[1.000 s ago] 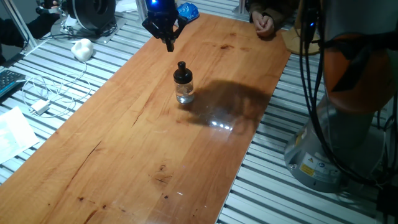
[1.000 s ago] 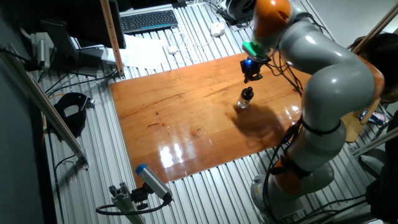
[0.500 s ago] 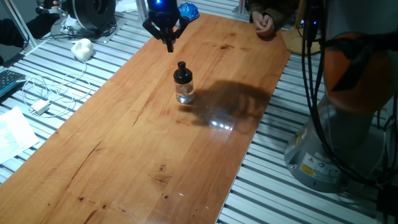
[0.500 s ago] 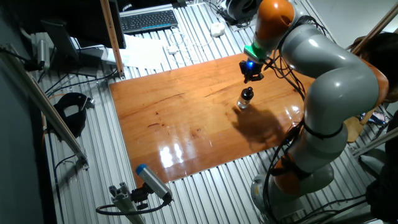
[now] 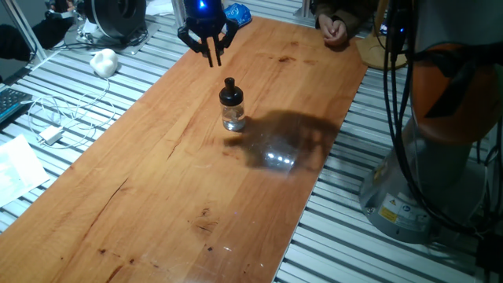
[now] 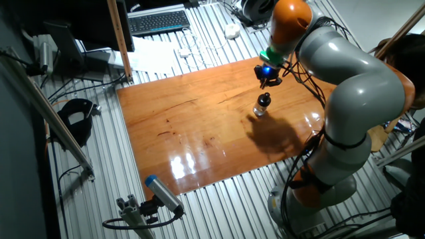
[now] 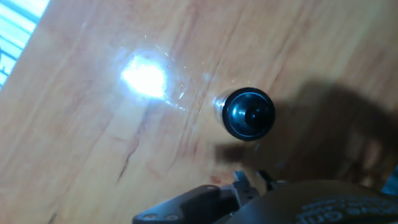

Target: Unscrew the lid from the jar

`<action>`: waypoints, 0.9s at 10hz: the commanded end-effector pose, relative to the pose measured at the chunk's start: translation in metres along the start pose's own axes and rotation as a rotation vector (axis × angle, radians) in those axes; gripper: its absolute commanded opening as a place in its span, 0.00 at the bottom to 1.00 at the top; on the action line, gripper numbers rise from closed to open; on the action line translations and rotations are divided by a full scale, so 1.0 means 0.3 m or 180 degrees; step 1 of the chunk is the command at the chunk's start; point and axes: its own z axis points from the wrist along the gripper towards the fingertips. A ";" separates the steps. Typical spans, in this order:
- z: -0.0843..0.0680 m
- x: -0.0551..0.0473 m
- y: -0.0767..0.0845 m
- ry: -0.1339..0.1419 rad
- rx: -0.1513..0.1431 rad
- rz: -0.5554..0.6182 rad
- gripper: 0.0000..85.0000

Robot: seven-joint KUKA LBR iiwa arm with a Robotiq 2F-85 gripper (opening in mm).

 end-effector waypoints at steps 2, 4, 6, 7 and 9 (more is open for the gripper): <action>-0.011 -0.020 0.011 -0.0091 0.0039 -0.0209 1.00; -0.014 -0.052 -0.005 -0.0067 0.0053 -0.0331 1.00; -0.009 -0.048 -0.020 -0.0073 0.0046 -0.0356 1.00; -0.009 -0.048 -0.020 -0.0059 0.0047 -0.0332 1.00; -0.009 -0.048 -0.020 -0.0030 0.0029 -0.0319 1.00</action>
